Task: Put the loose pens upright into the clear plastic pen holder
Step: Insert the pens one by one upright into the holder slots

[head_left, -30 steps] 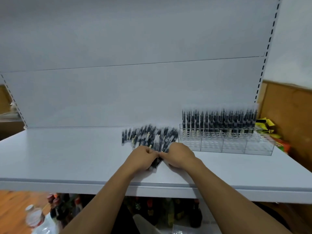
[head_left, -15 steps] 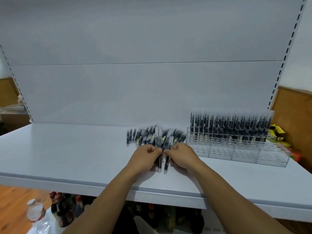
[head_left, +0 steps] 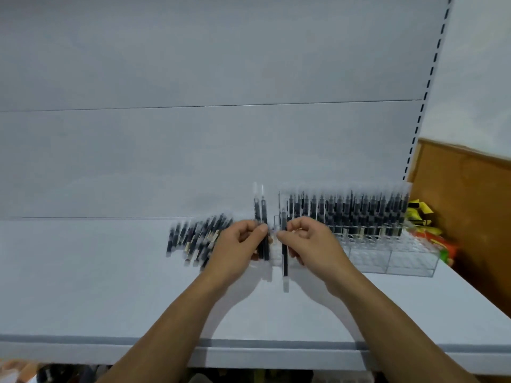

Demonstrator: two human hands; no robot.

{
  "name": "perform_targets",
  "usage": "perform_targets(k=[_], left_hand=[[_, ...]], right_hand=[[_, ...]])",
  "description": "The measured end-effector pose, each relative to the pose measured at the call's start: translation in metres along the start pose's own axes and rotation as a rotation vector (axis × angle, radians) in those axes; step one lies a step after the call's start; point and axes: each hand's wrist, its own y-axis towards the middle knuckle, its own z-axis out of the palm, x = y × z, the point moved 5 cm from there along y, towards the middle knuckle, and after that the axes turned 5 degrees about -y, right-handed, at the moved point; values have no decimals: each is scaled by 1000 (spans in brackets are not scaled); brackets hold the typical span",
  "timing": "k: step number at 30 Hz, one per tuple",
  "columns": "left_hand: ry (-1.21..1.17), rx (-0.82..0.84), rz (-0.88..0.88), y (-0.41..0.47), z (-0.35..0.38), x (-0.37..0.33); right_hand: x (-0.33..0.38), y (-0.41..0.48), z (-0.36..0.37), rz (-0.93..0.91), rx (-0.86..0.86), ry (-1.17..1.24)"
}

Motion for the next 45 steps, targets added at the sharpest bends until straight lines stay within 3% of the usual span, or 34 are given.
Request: perform_targets(k=[10, 19, 26, 35, 40, 45], left_hand=[[-134, 174, 36, 48, 96, -16], [-224, 402, 55, 77, 178, -31], [-231, 398, 16, 88, 204, -18], [-233, 467, -60, 91, 207, 1], [-223, 480, -58, 94, 207, 4], [-235, 499, -57, 92, 208, 3]], right_hand=[[-13, 23, -115, -142, -227, -12], [-32, 40, -209, -234, -464, -214], [-49, 52, -229, -257, -522, -363], [-67, 56, -230, -205, -514, -533], [-77, 62, -214, -57, -333, -716], [-83, 55, -218, 13, -334, -678]])
